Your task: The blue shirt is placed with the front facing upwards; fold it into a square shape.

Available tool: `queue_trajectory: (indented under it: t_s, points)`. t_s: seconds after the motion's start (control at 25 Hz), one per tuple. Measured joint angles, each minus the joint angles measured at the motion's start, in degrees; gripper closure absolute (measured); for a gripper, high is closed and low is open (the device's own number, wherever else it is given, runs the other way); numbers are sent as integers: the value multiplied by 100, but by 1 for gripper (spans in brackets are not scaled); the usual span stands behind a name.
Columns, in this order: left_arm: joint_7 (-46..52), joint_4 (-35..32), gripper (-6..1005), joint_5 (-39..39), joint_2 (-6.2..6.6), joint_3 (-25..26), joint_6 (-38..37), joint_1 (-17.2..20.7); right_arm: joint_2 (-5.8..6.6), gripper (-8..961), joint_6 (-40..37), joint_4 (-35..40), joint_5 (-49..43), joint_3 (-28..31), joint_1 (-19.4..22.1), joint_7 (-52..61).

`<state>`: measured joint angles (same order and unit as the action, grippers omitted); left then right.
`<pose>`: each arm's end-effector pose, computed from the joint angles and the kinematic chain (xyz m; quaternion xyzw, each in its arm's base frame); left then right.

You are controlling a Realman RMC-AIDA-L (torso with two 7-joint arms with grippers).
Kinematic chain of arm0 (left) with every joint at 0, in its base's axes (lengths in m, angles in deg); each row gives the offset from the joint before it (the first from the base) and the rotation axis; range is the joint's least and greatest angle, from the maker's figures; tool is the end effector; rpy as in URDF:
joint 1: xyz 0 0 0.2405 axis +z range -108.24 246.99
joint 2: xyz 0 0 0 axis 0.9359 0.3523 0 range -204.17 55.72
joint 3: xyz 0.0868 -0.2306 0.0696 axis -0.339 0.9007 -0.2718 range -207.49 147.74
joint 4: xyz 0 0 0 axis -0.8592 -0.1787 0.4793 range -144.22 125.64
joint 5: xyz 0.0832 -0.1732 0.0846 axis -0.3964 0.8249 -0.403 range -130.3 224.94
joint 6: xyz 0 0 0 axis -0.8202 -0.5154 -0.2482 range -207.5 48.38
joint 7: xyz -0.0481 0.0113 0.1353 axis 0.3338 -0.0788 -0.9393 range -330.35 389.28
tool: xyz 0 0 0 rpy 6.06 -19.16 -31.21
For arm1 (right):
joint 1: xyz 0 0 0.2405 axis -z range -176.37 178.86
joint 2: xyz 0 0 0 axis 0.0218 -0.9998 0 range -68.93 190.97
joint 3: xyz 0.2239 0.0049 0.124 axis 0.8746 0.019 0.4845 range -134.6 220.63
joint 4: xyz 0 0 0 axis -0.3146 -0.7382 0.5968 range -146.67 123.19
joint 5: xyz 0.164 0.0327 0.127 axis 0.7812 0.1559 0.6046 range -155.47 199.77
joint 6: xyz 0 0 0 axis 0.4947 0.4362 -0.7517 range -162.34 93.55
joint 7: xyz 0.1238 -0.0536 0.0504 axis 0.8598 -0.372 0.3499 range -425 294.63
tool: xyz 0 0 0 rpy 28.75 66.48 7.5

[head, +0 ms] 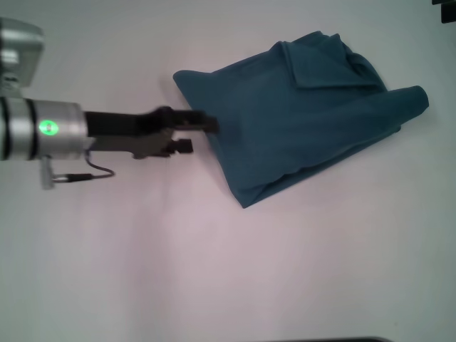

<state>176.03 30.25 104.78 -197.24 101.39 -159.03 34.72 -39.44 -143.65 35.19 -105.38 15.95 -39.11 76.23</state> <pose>-0.2386 0.3444 -0.0492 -0.7235 -0.6697 -0.1670 0.0145 0.2407 0.3676 0.1691 -0.8077 0.5570 0.1825 0.0636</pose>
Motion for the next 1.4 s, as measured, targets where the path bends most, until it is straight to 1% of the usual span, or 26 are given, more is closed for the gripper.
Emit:
queue_trajectory:
  t_s: [0.12,0.2,0.32,0.44,0.6,0.76,0.92,1.0,1.12,1.32,1.4]
  points:
    - [185,-27,398,-83,-74,-461,426,-67,0,127,1,0,0,4,-21,0]
    - [245,-81,295,-82,-87,-631,596,-119,0,127,1,0,0,-2,-31,0]
    - [260,-244,140,-71,-95,-677,747,-220,0,127,1,0,0,-1,-30,0]
    - [263,-410,80,-68,-108,-681,873,-324,0,127,2,0,0,13,-13,0]
    - [263,-626,103,-9,-130,-696,1045,-518,0,127,1,0,0,24,-10,0]
    - [282,-898,126,185,-142,-822,1301,-815,-12,127,1,0,0,7,-21,-1]
    - [656,-1124,149,118,-99,-1395,1620,-1153,-17,127,-28,0,10,26,-16,-9]
    - [729,-1012,161,83,-89,-1578,1655,-1168,-17,127,-32,0,16,33,-2,-9]
    - [772,-860,178,110,-88,-1587,1658,-1120,-18,127,-28,0,18,35,14,-9]
    - [783,-844,207,123,-90,-1579,1620,-1105,-18,128,-29,0,19,35,18,-9]
    - [784,-836,283,138,-91,-1566,1605,-1091,-18,128,-25,0,18,35,16,-9]
